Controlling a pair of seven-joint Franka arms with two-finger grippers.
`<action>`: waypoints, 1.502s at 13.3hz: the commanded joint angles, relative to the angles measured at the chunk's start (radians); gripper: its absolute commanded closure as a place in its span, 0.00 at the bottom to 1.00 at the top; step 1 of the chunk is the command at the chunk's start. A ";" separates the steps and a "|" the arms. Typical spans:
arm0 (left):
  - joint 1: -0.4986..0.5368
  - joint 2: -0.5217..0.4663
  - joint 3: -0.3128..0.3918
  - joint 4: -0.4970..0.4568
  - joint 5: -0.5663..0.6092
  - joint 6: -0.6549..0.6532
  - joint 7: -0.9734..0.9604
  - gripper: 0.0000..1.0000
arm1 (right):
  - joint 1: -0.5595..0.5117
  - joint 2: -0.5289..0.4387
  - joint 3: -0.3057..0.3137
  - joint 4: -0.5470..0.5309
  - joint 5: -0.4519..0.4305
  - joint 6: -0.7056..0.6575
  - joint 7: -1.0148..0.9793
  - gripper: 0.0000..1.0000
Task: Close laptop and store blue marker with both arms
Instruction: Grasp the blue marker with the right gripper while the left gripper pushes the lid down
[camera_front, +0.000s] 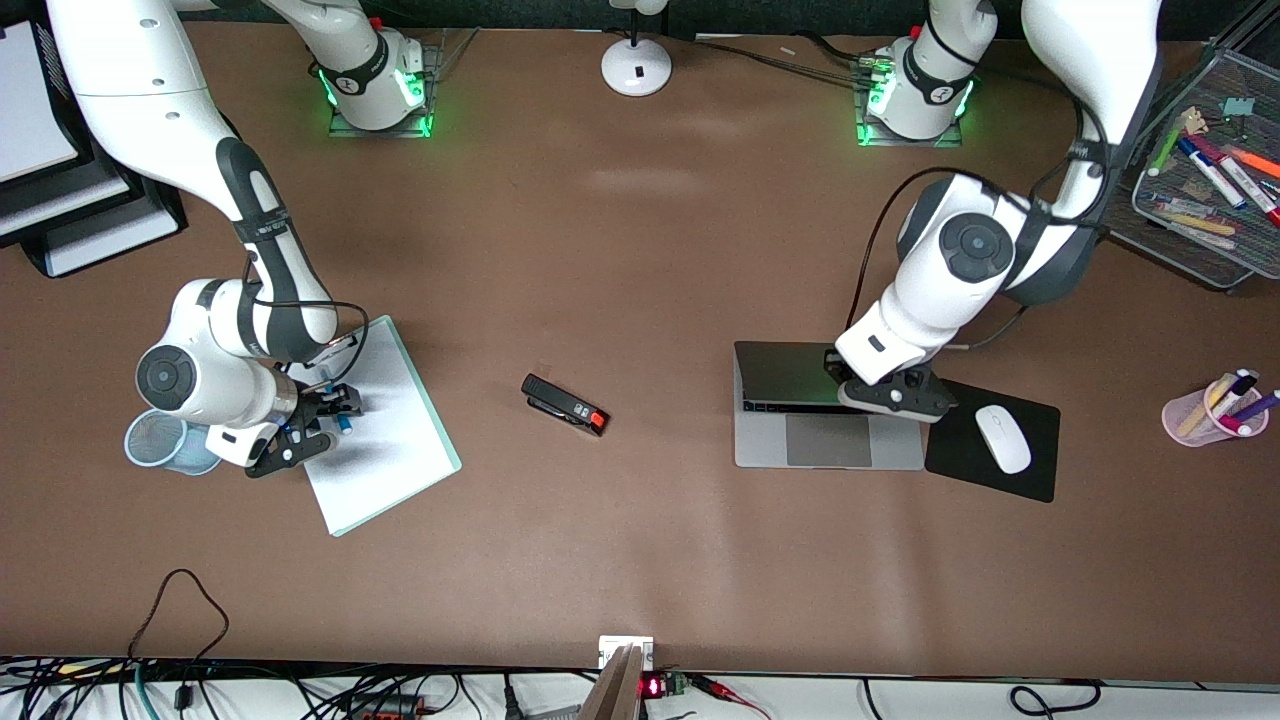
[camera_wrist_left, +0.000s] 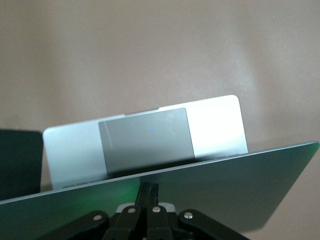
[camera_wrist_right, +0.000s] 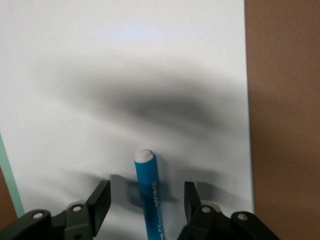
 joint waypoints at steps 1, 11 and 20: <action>0.014 0.085 0.015 0.034 0.051 0.095 0.010 0.99 | 0.007 -0.003 0.006 -0.015 -0.006 0.016 -0.019 0.38; 0.013 0.286 0.032 0.097 0.084 0.206 0.007 1.00 | 0.004 0.006 0.006 -0.010 -0.032 0.037 -0.024 0.57; 0.029 0.167 0.032 0.100 0.086 0.073 0.008 0.97 | 0.004 0.019 0.006 -0.003 -0.031 0.037 -0.024 0.81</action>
